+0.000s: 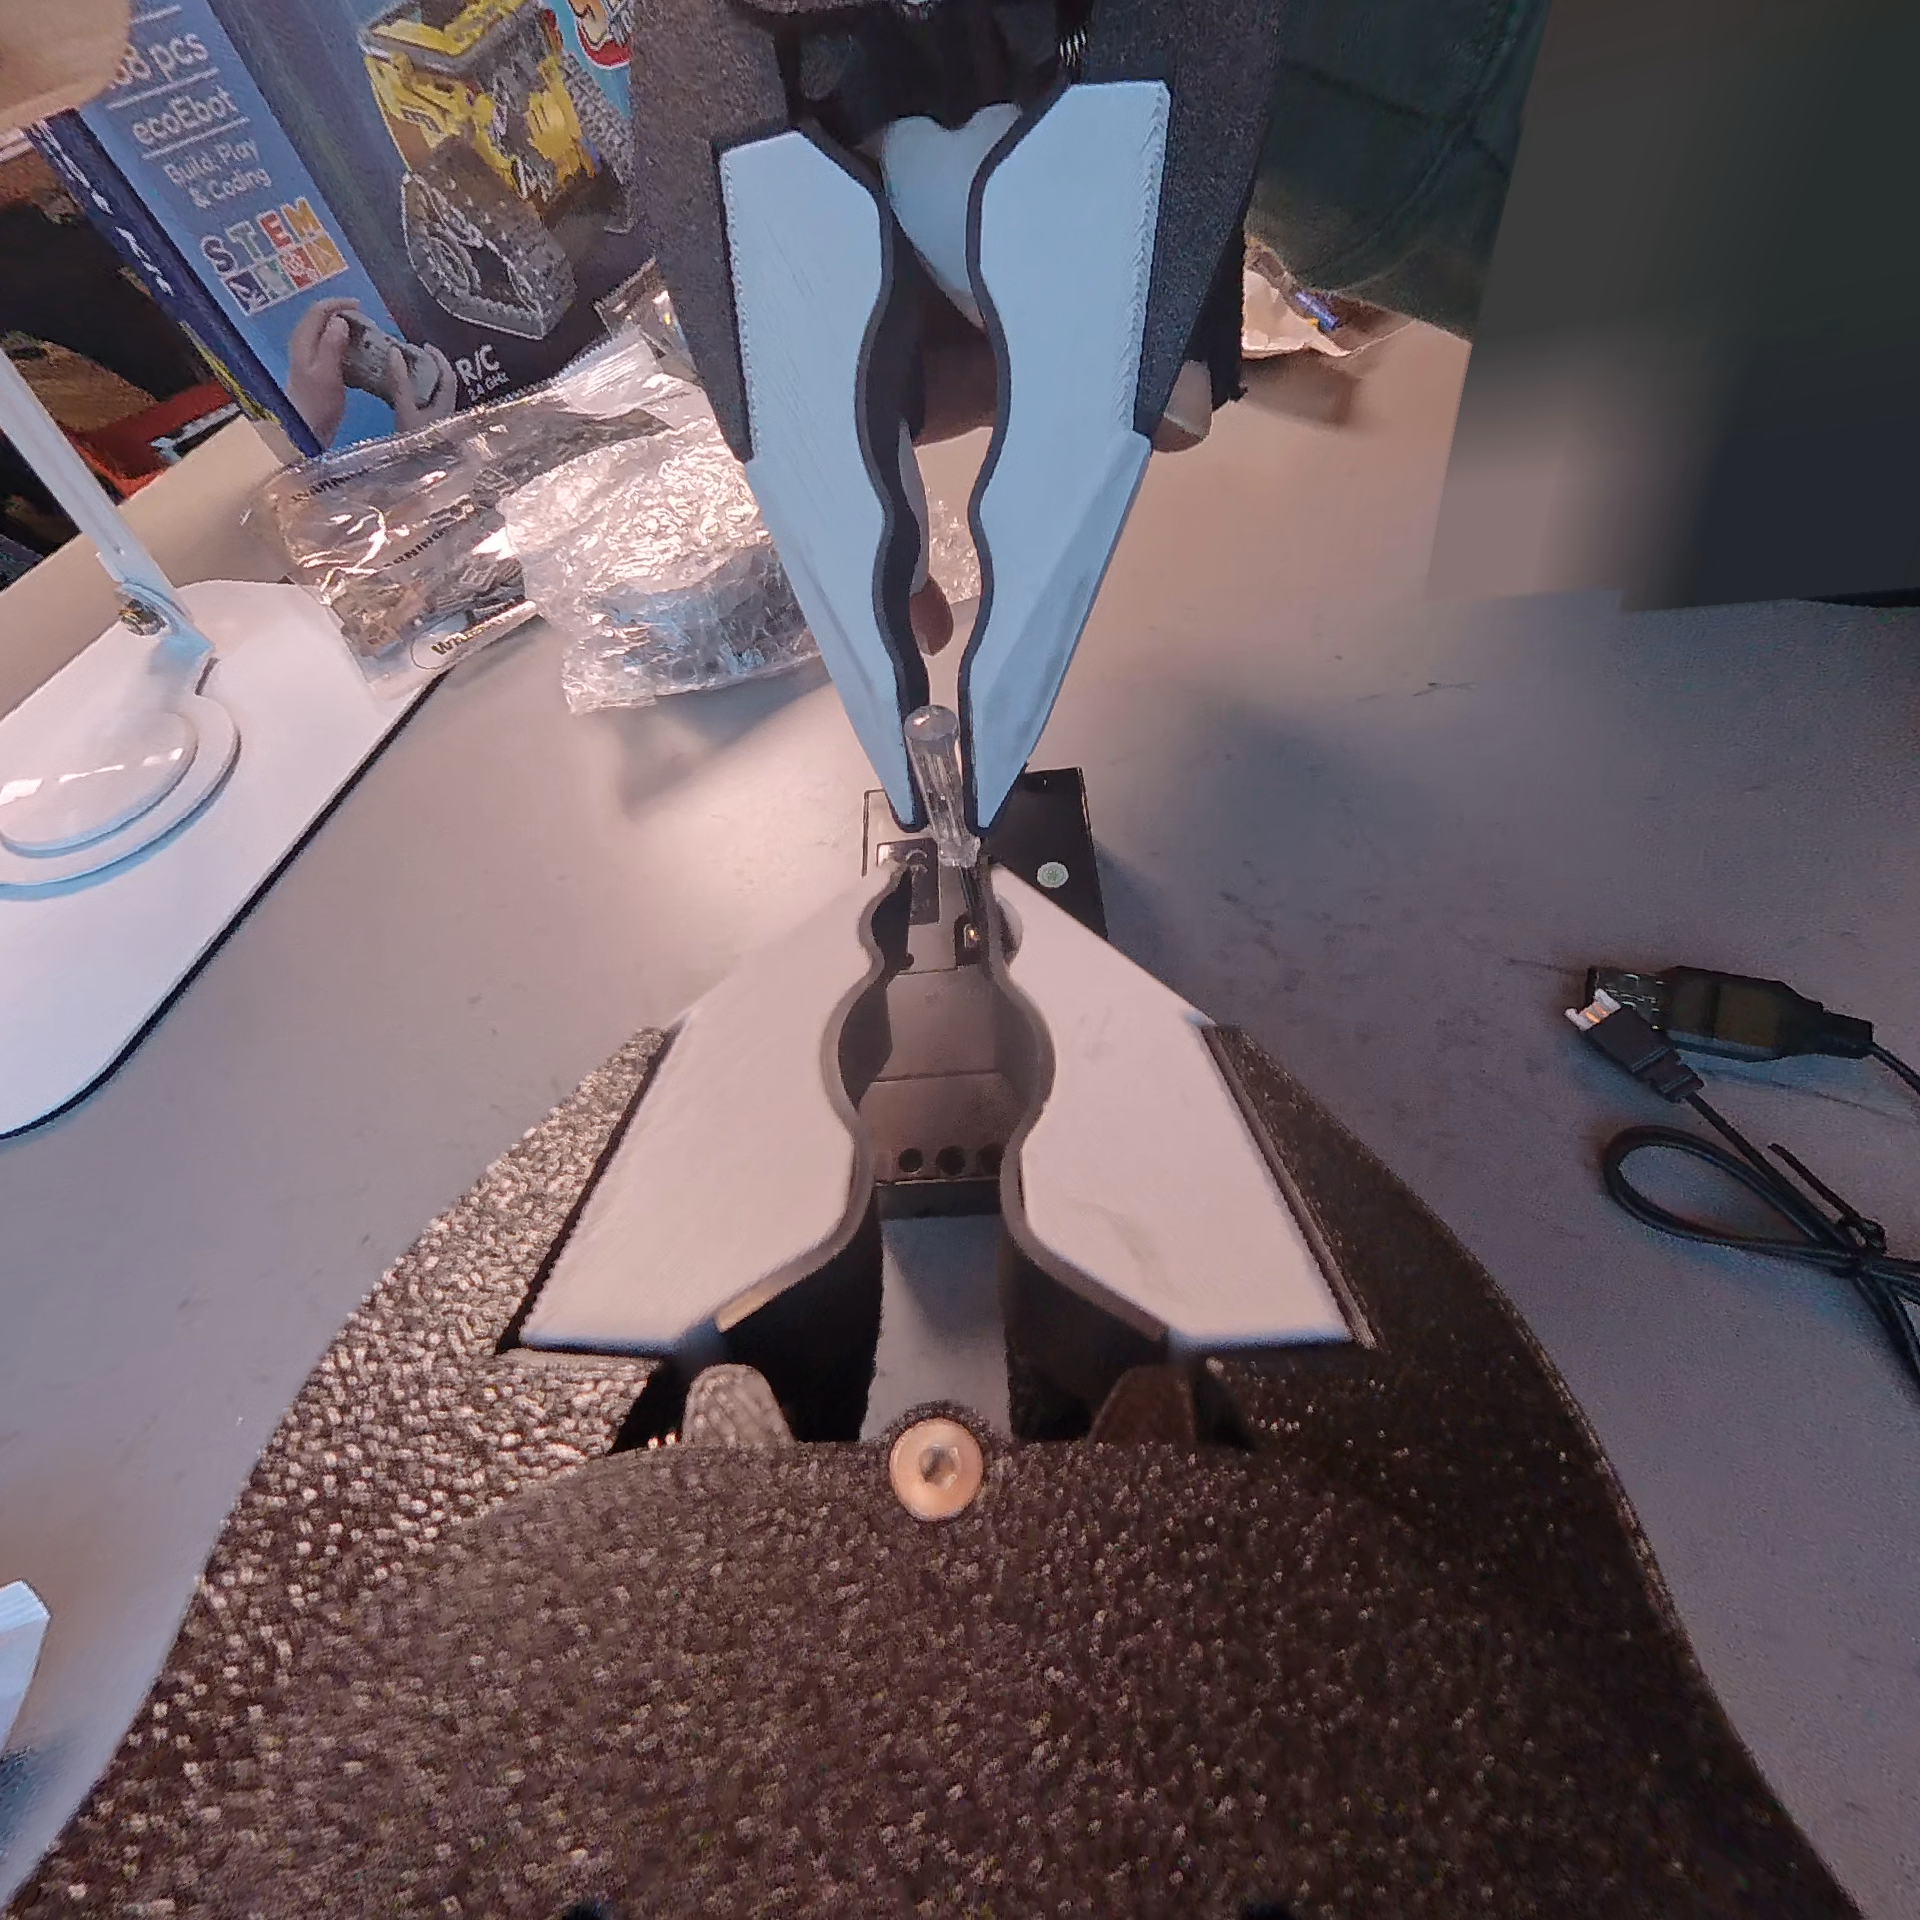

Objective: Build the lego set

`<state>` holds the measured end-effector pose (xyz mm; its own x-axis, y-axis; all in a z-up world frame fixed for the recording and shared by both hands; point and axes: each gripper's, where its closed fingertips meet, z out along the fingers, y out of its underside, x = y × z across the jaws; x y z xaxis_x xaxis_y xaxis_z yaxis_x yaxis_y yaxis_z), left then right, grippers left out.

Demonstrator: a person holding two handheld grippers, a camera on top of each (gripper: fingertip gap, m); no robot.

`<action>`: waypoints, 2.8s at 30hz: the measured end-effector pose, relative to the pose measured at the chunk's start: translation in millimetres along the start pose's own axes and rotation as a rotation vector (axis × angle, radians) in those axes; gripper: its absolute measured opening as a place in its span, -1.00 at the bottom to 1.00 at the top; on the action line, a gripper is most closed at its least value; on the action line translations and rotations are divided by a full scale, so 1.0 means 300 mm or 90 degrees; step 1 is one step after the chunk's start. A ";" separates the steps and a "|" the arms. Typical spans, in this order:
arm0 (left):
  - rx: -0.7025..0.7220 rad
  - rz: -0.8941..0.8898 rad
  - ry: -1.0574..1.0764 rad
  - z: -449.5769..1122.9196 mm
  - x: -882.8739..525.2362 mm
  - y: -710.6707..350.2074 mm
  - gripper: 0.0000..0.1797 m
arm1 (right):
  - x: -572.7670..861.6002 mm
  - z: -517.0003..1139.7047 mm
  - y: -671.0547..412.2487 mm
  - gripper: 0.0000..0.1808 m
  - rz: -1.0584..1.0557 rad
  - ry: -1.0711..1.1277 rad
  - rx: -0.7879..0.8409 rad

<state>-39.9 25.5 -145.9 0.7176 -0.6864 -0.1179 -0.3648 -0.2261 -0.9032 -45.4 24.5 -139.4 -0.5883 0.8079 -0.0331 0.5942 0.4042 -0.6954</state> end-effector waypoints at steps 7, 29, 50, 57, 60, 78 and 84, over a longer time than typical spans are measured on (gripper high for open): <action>-0.053 -0.029 0.007 0.036 0.009 0.026 -0.85 | -0.004 0.006 -0.007 -0.94 -0.020 -0.007 0.020; -0.059 -0.048 -0.019 0.053 0.003 0.023 -0.93 | 0.006 -0.028 -0.032 -0.93 0.001 0.020 0.015; -0.019 -0.057 -0.017 0.058 0.004 -0.015 -0.92 | 0.003 -0.036 -0.028 -0.92 -0.033 0.047 -0.009; -0.022 -0.050 -0.030 0.063 0.005 -0.017 -0.92 | 0.005 -0.040 -0.029 -0.92 0.061 0.126 -0.082; -0.026 -0.046 -0.034 0.067 0.006 -0.017 -0.92 | 0.008 -0.043 -0.027 -0.92 0.103 0.164 -0.128; -0.026 -0.052 -0.045 0.055 -0.001 -0.012 -0.92 | 0.003 -0.040 -0.007 -0.92 0.160 0.096 -0.294; -0.017 -0.061 -0.020 0.048 0.006 -0.014 -0.88 | -0.001 -0.040 -0.006 -0.92 -0.009 -0.012 -0.338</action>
<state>-28.7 35.2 -148.2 0.7675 -0.6395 -0.0448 -0.3092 -0.3080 -0.8998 -39.8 28.7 -129.6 -0.6047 0.7953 -0.0425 0.7795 0.5801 -0.2363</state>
